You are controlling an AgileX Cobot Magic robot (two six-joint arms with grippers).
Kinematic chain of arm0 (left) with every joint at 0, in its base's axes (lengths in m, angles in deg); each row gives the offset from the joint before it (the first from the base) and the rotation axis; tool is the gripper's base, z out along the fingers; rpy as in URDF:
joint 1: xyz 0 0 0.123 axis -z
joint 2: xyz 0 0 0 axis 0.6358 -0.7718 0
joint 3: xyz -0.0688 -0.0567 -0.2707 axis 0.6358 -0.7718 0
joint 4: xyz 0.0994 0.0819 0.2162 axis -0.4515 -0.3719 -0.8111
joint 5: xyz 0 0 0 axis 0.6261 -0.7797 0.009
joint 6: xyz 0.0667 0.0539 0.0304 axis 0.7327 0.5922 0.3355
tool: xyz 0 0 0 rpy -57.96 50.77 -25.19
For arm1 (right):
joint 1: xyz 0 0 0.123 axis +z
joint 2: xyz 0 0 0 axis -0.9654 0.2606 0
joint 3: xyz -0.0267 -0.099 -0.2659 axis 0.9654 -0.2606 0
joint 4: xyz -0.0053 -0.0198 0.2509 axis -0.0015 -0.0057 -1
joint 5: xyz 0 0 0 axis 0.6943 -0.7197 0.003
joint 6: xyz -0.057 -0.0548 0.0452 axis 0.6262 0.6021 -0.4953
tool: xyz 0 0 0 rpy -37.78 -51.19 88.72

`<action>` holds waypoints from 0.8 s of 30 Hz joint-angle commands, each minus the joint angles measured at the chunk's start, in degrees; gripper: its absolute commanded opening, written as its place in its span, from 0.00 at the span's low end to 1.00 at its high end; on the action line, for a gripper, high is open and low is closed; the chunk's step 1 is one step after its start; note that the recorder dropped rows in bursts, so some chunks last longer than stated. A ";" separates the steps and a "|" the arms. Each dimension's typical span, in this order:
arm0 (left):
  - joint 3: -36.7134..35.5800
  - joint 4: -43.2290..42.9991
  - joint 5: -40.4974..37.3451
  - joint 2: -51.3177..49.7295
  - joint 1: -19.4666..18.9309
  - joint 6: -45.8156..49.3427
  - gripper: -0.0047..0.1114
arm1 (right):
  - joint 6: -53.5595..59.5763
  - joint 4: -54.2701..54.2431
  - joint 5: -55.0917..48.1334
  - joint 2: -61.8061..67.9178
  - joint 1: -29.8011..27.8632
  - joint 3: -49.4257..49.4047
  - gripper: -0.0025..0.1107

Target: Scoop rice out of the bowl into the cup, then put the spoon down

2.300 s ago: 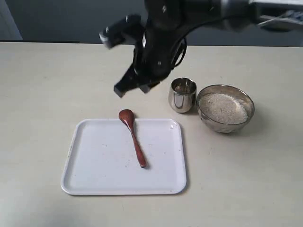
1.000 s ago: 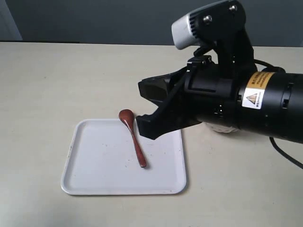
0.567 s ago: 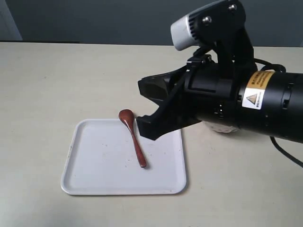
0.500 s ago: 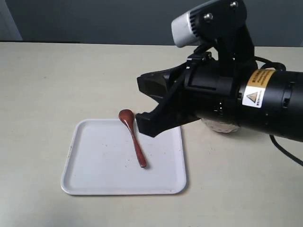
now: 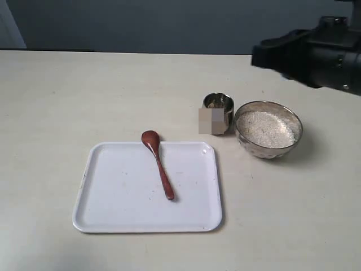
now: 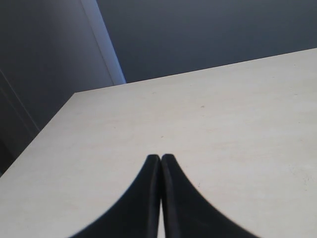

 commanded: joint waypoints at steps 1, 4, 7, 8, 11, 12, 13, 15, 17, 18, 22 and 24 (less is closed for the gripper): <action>0.14 0.21 0.67 0.26 0.13 -0.36 0.04 | 0.93 1.31 -8.22 -8.14 -10.05 -0.31 0.02; 0.14 0.21 0.67 0.26 0.13 -0.36 0.04 | 3.01 3.54 -13.13 -15.58 -16.27 -0.31 0.02; 0.14 0.21 0.67 0.26 0.13 -0.36 0.04 | 3.53 6.77 -19.23 -23.49 -22.44 -0.57 0.02; 0.14 0.21 0.67 0.26 0.13 -0.36 0.04 | 3.66 7.52 -19.99 -25.68 -24.45 -1.05 0.02; 0.14 0.21 0.67 0.26 0.13 -0.36 0.04 | 4.11 8.66 -20.63 -33.57 -29.31 -5.33 0.02; 0.14 0.21 0.67 0.26 0.13 -0.36 0.04 | 4.11 8.66 -20.63 -35.99 -30.84 -7.35 0.02; 0.14 0.21 0.67 0.26 0.13 -0.36 0.04 | 4.11 8.66 -20.52 -38.36 -31.63 -9.56 0.02; 0.14 0.21 0.67 0.26 0.13 -0.36 0.04 | 4.11 7.97 -20.31 -42.64 -33.07 -14.28 0.02; 0.14 0.21 0.67 0.26 0.13 -0.36 0.04 | 4.11 7.38 -16.78 -47.80 -33.52 -21.20 0.02; 0.14 0.21 0.67 0.26 0.13 -0.36 0.04 | 4.11 7.23 -15.21 -49.27 -33.52 -23.17 0.02; 0.14 0.21 0.67 0.26 0.13 -0.36 0.04 | 4.11 2.97 -5.79 -58.67 -33.52 -35.18 0.02; 0.14 0.21 0.67 0.26 0.13 -0.36 0.04 | 4.11 2.72 -5.32 -61.78 -33.52 -38.53 0.02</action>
